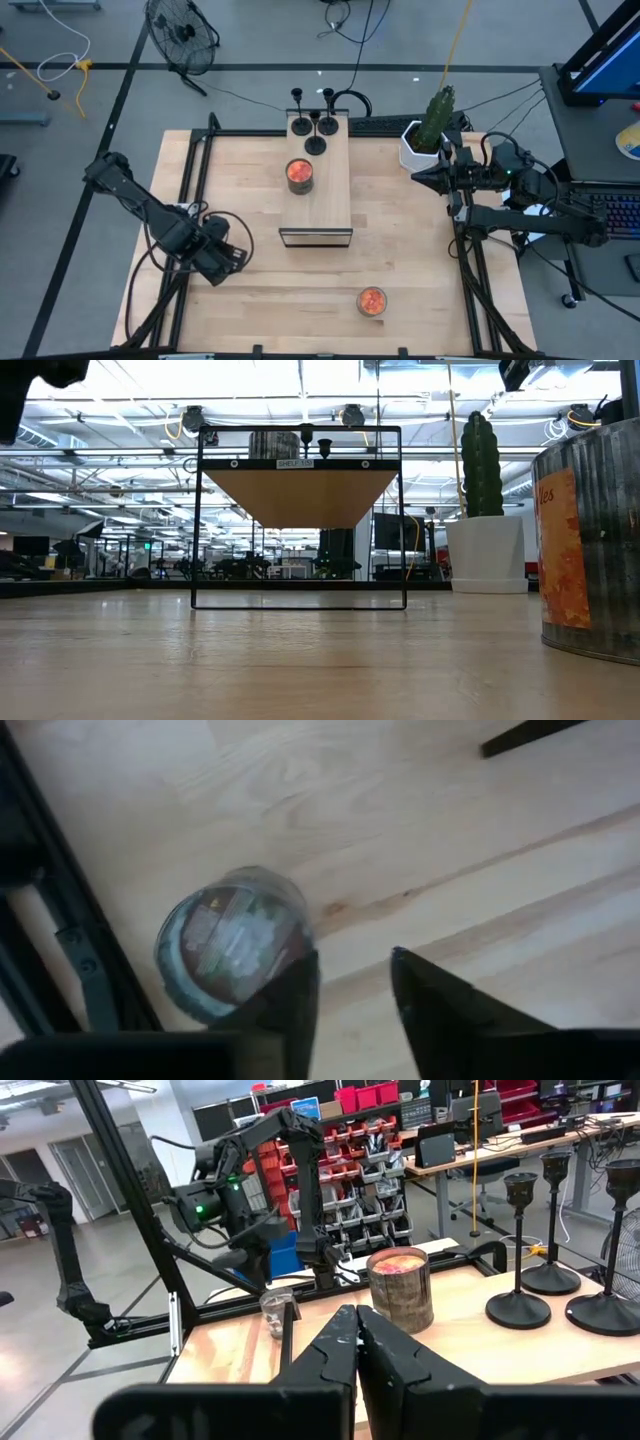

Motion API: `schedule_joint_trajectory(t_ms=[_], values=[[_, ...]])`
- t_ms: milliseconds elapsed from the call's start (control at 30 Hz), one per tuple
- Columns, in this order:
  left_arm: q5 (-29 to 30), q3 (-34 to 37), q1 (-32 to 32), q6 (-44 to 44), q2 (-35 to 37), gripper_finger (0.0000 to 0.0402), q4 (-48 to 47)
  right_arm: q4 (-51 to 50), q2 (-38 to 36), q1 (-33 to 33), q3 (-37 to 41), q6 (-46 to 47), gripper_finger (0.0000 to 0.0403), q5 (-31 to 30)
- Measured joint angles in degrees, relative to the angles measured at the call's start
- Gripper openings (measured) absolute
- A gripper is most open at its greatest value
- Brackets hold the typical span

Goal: Pick & Place candle stick holders
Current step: Put the brown scented candle on the shelf

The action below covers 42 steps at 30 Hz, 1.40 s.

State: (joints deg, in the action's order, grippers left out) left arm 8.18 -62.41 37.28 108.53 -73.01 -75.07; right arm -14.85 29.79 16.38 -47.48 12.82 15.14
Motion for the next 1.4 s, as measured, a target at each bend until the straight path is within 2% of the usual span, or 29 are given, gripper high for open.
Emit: schedule_joint_trajectory(t_ms=[167,300,533,800,900,1033,1267,1400], values=[[-5.1,3.2,0.0,2.6,0.0,0.0194,2.8,0.0,0.0,0.0,0.0,0.0,0.0000,-0.1],[-5.4,5.5,0.0,2.6,0.0,0.0219,5.9,0.0,0.0,0.0,0.0,0.0,0.0000,-0.3],[-5.2,7.3,-0.5,2.7,0.0,0.0228,6.9,0.0,0.0,0.0,0.0,0.0,0.0000,-0.4],[-5.6,10.3,-0.5,2.8,0.0,0.0227,12.2,0.0,0.0,0.0,0.0,0.0,0.0000,-0.5],[-7.1,11.2,-0.5,2.8,0.0,0.0216,12.4,0.0,0.1,0.0,0.0,0.0,0.0000,-0.5],[-9.7,12.8,-0.5,2.8,0.0,0.0179,12.4,0.0,0.5,0.0,0.0,0.0,0.0000,-0.5],[-7.8,13.8,-0.5,3.0,0.0,0.0101,13.4,0.0,1.9,0.0,0.0,0.0,0.0000,-0.5],[-7.6,15.6,-0.5,2.8,0.0,0.0065,17.5,0.0,2.6,0.0,0.0,0.0,0.0000,-0.5]])
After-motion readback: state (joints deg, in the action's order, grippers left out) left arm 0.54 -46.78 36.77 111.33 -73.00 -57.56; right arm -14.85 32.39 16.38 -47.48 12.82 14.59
